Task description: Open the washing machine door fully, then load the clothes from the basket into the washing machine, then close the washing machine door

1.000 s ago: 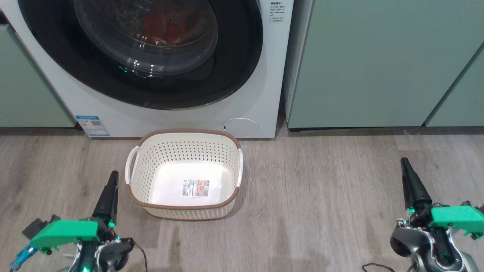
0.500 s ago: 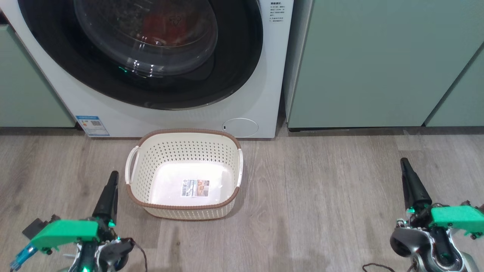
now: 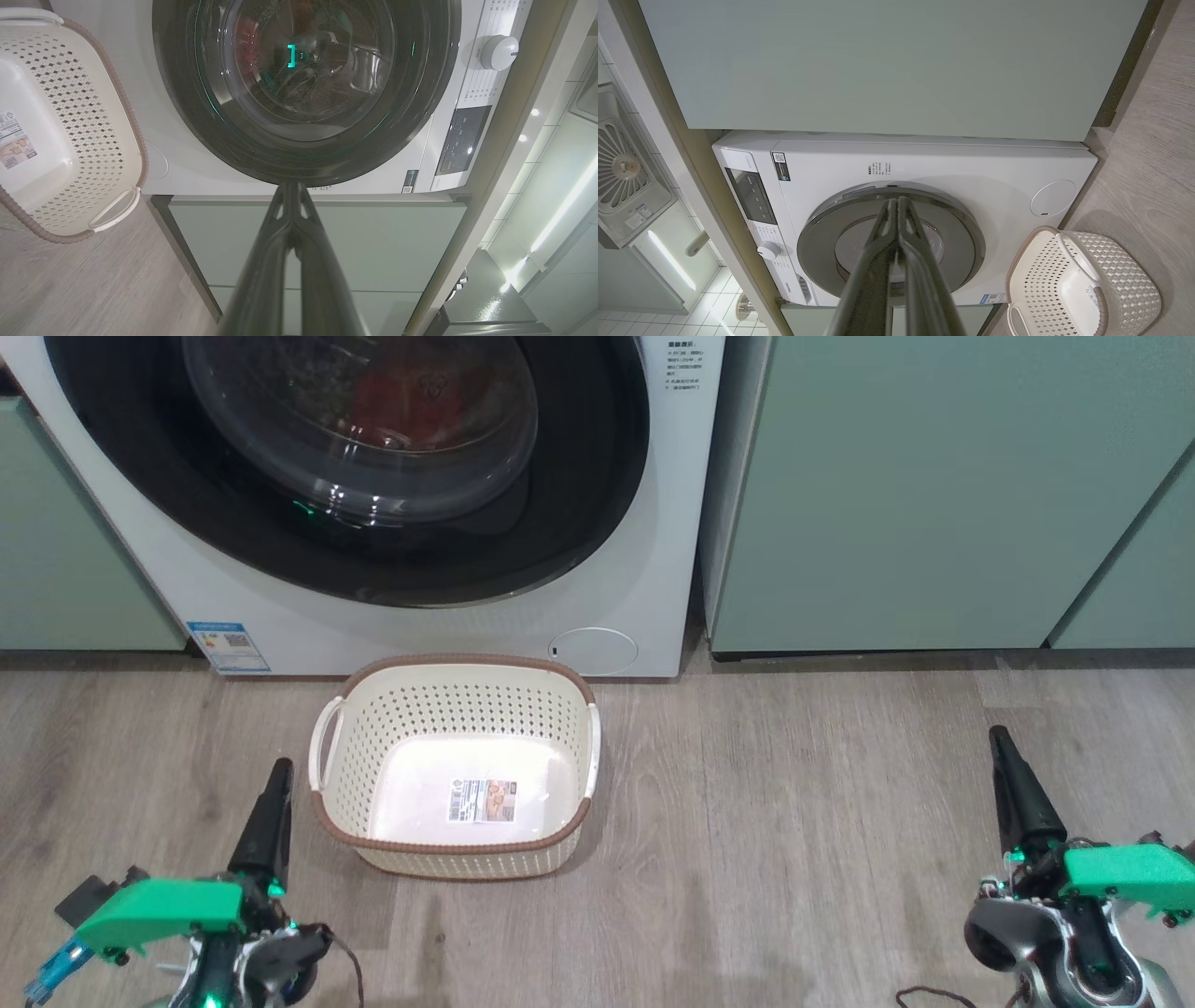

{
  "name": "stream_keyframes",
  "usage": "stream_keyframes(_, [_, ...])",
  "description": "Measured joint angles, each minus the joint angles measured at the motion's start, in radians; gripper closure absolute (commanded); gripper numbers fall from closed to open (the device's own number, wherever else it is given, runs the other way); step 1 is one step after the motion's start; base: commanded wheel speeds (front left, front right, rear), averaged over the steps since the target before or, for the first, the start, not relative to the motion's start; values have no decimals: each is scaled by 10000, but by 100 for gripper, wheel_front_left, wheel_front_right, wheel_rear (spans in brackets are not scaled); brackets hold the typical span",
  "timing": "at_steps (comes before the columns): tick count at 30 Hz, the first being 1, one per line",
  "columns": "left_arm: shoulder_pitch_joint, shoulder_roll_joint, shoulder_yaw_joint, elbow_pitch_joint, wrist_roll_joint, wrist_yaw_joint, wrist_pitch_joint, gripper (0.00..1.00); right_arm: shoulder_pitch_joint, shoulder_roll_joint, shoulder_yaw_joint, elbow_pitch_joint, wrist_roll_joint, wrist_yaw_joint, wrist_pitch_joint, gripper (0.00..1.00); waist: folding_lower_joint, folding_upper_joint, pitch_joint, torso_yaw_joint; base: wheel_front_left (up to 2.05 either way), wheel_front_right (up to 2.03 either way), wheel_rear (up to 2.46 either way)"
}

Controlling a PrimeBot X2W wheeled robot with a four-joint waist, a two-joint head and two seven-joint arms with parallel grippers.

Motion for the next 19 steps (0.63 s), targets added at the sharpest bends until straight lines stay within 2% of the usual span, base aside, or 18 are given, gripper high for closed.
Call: stream_keyframes(19, [0, 0, 0, 0, 0, 0, 0, 100, 0, 6, -23, 2, 0, 0, 29, 100, 0, 0, 0, 0, 0, 0, 0])
